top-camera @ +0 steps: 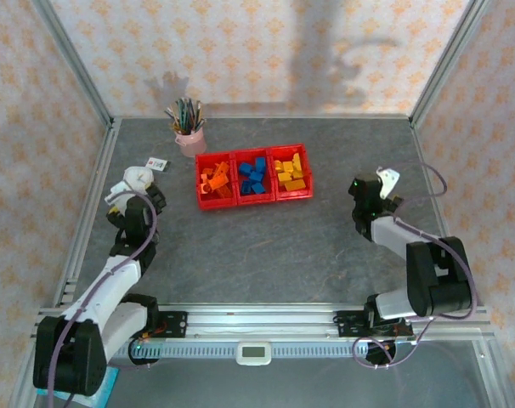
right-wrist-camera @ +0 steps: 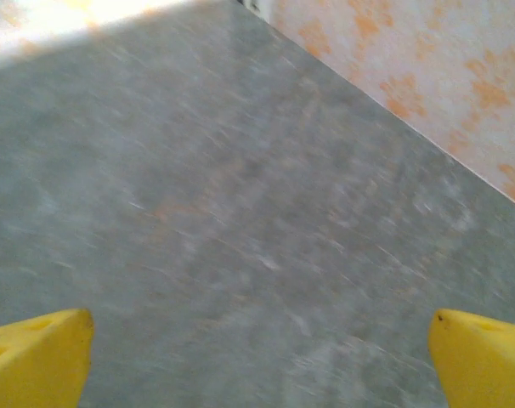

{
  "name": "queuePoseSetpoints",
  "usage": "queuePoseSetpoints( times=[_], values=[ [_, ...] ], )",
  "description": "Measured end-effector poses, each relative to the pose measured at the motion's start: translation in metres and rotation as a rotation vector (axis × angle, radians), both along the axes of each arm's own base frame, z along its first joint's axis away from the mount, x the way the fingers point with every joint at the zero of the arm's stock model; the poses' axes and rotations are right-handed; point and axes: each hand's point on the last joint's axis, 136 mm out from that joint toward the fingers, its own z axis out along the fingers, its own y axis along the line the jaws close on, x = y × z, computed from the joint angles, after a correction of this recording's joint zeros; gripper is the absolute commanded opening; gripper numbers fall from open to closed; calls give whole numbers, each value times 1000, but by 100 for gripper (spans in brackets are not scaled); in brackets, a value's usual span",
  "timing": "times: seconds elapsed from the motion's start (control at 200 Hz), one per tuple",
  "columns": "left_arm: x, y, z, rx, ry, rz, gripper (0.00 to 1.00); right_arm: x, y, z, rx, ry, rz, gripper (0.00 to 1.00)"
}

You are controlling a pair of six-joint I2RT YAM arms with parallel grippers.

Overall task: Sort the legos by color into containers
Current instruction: Reset both arms

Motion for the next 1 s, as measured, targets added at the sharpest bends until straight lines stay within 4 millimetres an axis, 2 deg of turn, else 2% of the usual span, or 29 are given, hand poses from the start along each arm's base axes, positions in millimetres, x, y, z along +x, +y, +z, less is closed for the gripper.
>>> queuePoseSetpoints(
  times=[0.04, 0.11, 0.22, 0.3, 0.365, 0.515, 0.581, 0.736, 1.001],
  values=[
    [-5, 4, -14, 26, 13, 0, 99, -5, -4, -11, -4, -2, 5, 100],
    [-10, 4, -36, 61, 29, -29, 99, -9, -7, -18, -4, -36, 26, 100],
    [0, -6, -47, 102, 14, -112, 99, 0, 4, -14, -7, -105, 119, 100],
    [15, -15, -44, 129, -31, -181, 99, 12, 15, -2, -7, -176, 193, 100],
    [25, -24, -42, 149, -54, -239, 99, 11, 22, 6, -9, -235, 242, 100],
    [42, -42, -45, 181, -88, -358, 99, -4, 32, -5, -9, -256, 322, 100],
    [45, -41, -45, 181, -82, -355, 99, -2, 32, -5, 2, -263, 337, 100],
    [60, -38, -23, 196, -145, -328, 99, 1, 30, 3, 4, -298, 348, 100],
    [59, -35, -23, 199, -144, -312, 99, 2, 34, 5, 9, -307, 366, 100]
  ],
)
